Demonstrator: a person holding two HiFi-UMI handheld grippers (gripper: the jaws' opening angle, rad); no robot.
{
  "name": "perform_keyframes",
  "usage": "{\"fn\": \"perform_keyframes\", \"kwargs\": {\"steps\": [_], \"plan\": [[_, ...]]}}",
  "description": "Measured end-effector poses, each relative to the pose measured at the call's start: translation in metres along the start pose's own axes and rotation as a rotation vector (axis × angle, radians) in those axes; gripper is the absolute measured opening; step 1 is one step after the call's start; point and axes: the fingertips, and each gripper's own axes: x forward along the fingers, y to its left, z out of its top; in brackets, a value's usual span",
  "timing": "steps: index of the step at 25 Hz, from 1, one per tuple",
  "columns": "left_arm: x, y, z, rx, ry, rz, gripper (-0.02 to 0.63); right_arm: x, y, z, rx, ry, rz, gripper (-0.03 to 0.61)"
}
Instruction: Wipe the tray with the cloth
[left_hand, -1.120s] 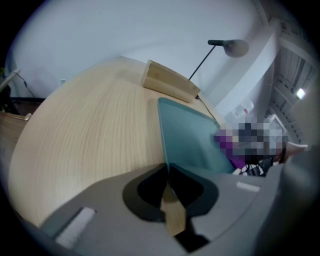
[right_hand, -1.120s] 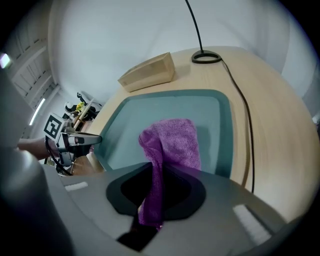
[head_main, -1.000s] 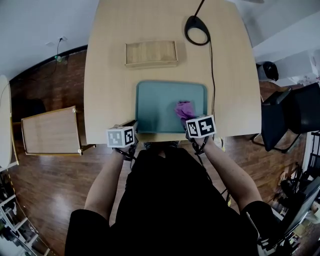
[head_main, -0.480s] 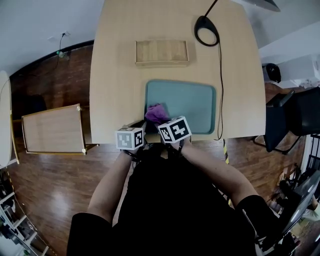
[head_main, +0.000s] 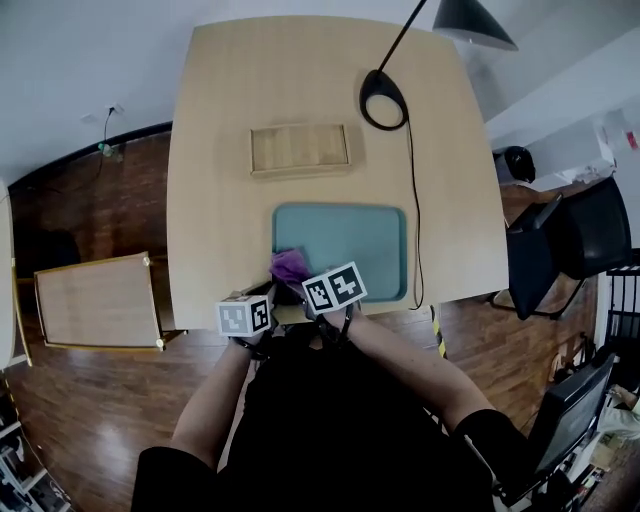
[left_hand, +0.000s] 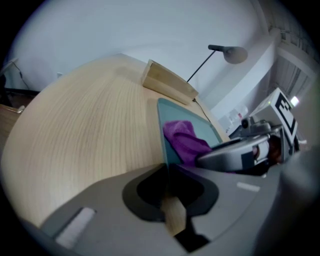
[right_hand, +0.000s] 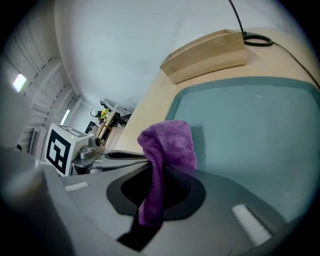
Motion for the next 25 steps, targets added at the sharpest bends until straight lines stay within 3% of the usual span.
{"fn": "perform_keyframes", "kwargs": {"steps": [4, 10, 17, 25], "plan": [[0.0, 0.001, -0.002, 0.004, 0.012, 0.006, 0.049, -0.027, -0.037, -0.01, 0.004, -0.013, -0.083, 0.048], [0.0, 0.005, 0.0, 0.021, 0.013, 0.047, 0.048, -0.085, -0.108, -0.022, 0.111, -0.1, -0.178, 0.048], [0.001, 0.006, 0.0, 0.049, 0.01, 0.111, 0.044, -0.143, -0.178, -0.034, 0.15, -0.154, -0.321, 0.048], [0.002, 0.005, -0.001, 0.075, 0.013, 0.171, 0.049, -0.158, -0.208, -0.007, 0.118, -0.179, -0.395, 0.048]]}}
